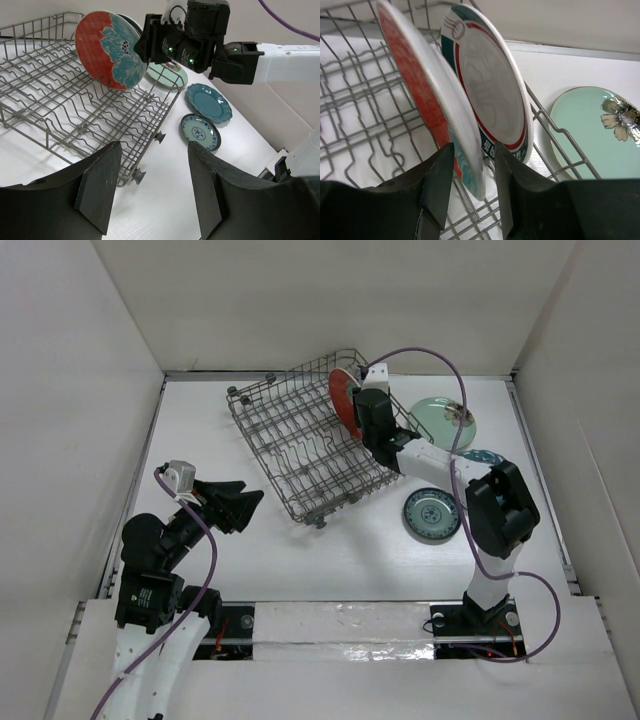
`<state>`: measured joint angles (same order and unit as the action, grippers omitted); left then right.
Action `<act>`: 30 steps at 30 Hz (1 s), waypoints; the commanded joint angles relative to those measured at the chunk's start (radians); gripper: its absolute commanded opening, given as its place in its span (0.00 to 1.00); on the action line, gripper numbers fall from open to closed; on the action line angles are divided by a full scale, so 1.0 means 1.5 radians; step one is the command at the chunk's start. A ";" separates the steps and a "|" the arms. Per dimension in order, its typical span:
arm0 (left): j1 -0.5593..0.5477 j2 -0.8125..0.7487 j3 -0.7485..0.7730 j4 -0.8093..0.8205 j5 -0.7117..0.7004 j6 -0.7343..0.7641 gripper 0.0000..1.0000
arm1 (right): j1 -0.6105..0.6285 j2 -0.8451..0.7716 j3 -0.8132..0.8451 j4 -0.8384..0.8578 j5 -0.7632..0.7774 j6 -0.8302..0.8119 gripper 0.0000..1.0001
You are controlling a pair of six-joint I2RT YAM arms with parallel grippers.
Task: Load the plates into the dish rack
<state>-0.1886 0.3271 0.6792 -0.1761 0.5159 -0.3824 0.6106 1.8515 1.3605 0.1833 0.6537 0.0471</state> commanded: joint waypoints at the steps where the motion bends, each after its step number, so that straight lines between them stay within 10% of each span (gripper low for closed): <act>1: -0.002 0.002 -0.006 0.032 0.009 0.007 0.53 | -0.011 -0.051 0.028 0.041 -0.017 0.062 0.46; 10: -0.002 0.000 -0.006 0.035 0.009 0.004 0.53 | -0.017 -0.208 -0.061 0.010 -0.062 0.155 0.55; 13: -0.002 -0.003 -0.006 0.036 0.009 0.005 0.53 | -0.043 -0.334 -0.211 0.045 -0.115 0.262 0.03; 22: -0.011 -0.017 -0.007 0.039 0.009 0.003 0.52 | -0.222 -0.728 -0.638 -0.090 -0.099 0.519 0.00; 26: -0.025 -0.023 -0.008 0.038 0.009 0.005 0.52 | -0.393 -0.838 -0.690 -0.167 -0.143 0.520 0.56; 30: -0.033 -0.023 -0.007 0.037 0.009 0.007 0.52 | -0.572 -0.816 -0.687 -0.167 -0.270 0.499 0.76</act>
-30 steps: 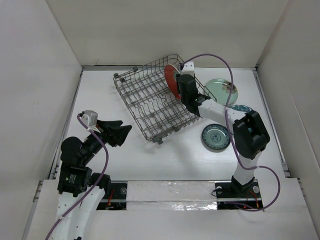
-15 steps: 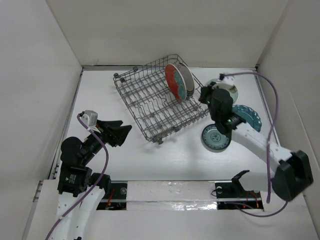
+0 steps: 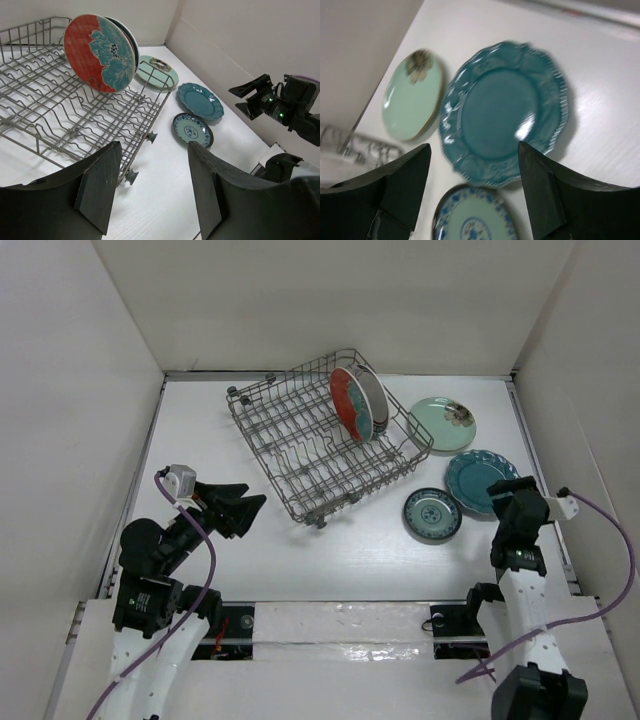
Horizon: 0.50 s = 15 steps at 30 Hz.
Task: Load the plates into the dish rack
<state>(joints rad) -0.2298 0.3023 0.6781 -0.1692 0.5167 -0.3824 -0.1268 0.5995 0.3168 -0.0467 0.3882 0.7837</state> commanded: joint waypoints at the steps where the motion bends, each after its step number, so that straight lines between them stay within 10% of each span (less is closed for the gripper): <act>1: -0.005 -0.006 -0.005 0.032 0.008 0.006 0.52 | -0.107 0.029 0.005 -0.014 -0.135 0.009 0.77; 15: -0.005 -0.015 -0.006 0.027 0.008 0.007 0.52 | -0.224 0.279 -0.077 0.237 -0.392 0.110 0.80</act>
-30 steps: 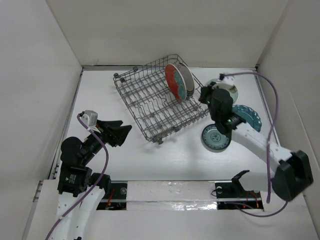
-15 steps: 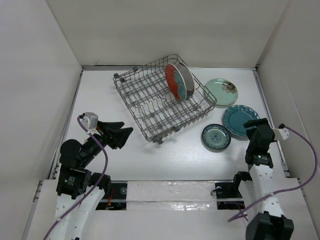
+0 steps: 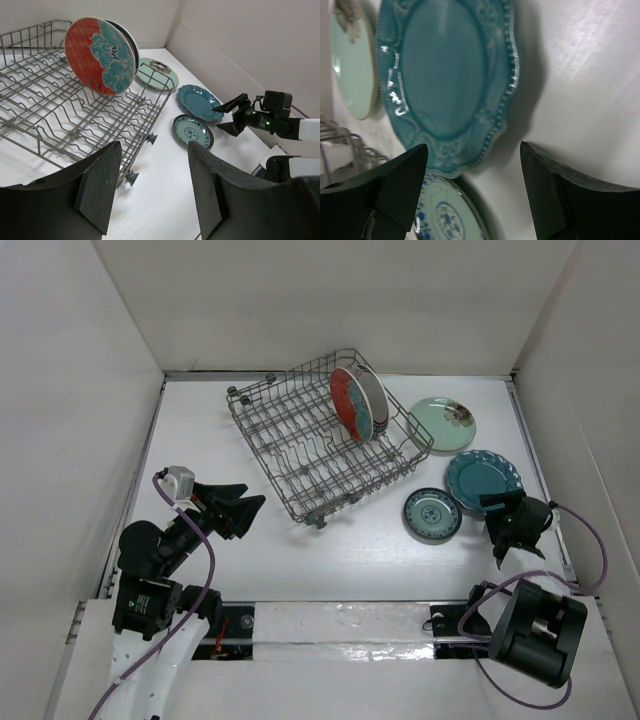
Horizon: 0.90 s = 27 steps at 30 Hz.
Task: Load the plates into the dish rack
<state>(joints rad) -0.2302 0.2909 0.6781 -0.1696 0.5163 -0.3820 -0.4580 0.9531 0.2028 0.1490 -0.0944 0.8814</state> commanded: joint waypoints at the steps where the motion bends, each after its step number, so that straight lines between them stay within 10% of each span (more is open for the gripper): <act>1: -0.005 -0.007 -0.006 0.027 0.009 0.007 0.52 | -0.010 0.061 -0.005 0.124 -0.082 0.058 0.80; 8: -0.005 -0.004 -0.004 0.026 0.009 0.008 0.52 | -0.010 0.191 -0.029 0.297 -0.101 0.152 0.62; 13: -0.005 0.000 -0.004 0.024 0.009 0.008 0.52 | -0.016 0.202 -0.060 0.343 -0.079 0.185 0.23; 27: -0.005 0.001 -0.003 0.024 0.009 0.010 0.51 | -0.022 -0.296 0.052 -0.032 0.044 0.073 0.00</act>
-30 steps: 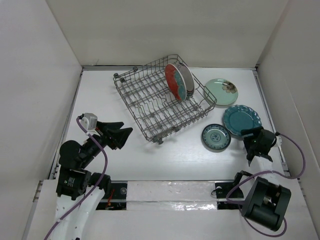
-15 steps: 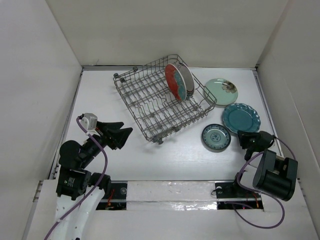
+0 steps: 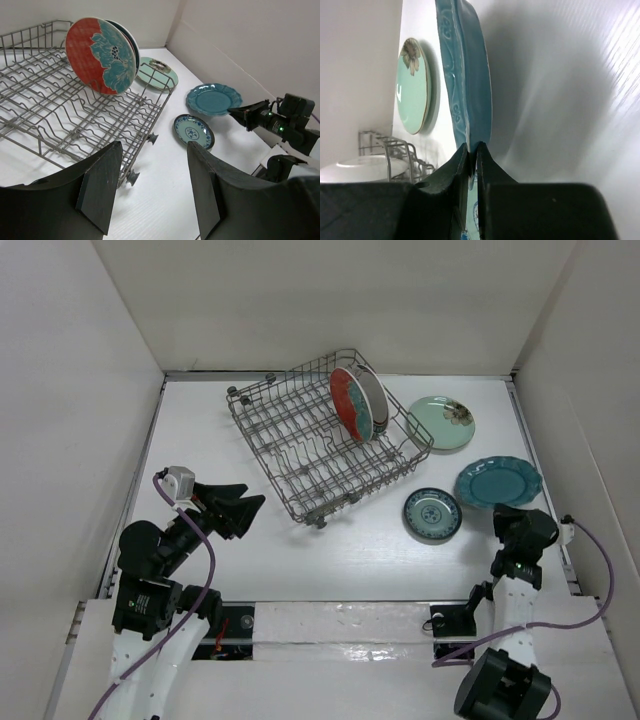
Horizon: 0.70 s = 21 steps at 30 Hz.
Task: Load the plates into the dish rack
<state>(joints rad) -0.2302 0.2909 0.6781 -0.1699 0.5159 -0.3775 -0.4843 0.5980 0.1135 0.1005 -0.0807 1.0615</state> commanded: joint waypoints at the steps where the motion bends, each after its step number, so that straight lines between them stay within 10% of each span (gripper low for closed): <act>1: -0.005 0.001 -0.004 0.024 0.009 0.007 0.51 | -0.004 -0.040 0.136 -0.014 0.027 -0.077 0.00; 14: -0.005 0.002 -0.004 0.023 0.009 0.008 0.51 | 0.035 0.042 0.477 -0.023 -0.098 -0.236 0.00; 21: -0.005 0.008 -0.004 0.023 0.009 0.008 0.51 | 0.348 0.185 0.661 -0.035 -0.103 -0.340 0.00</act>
<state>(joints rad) -0.2302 0.2916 0.6781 -0.1703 0.5159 -0.3752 -0.1440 0.8528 0.9562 -0.1181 -0.1535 0.6479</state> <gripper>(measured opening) 0.513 0.120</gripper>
